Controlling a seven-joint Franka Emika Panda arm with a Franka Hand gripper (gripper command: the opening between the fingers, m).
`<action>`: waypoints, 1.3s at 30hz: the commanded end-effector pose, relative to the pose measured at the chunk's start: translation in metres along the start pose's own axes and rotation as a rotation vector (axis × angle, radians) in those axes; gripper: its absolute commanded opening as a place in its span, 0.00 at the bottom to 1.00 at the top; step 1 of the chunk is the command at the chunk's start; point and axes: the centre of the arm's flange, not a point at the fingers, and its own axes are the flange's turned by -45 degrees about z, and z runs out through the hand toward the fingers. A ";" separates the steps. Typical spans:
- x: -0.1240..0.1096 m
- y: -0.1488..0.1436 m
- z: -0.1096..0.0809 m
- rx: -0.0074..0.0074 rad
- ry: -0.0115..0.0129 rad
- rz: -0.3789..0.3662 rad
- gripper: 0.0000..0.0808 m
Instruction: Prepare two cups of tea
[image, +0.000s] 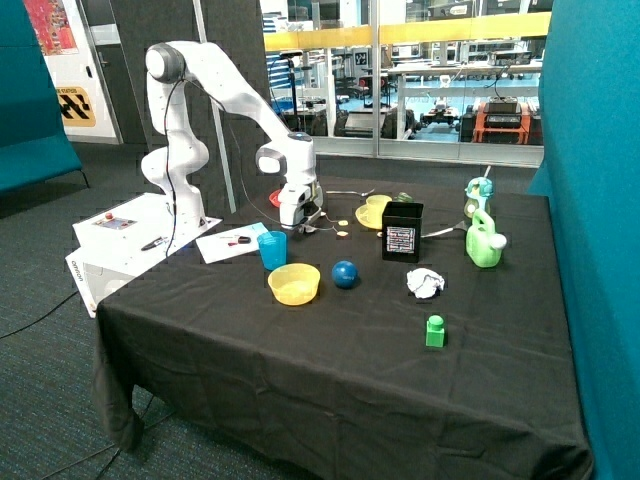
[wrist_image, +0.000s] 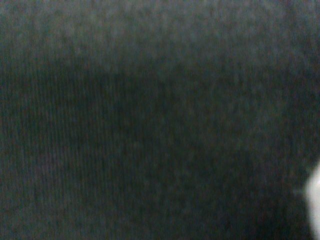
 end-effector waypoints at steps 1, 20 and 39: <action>-0.007 -0.003 0.000 0.0032 0.0038 -0.018 0.00; 0.003 -0.013 -0.025 0.0031 0.0039 -0.074 0.00; 0.037 -0.004 -0.113 0.0030 0.0040 -0.144 0.00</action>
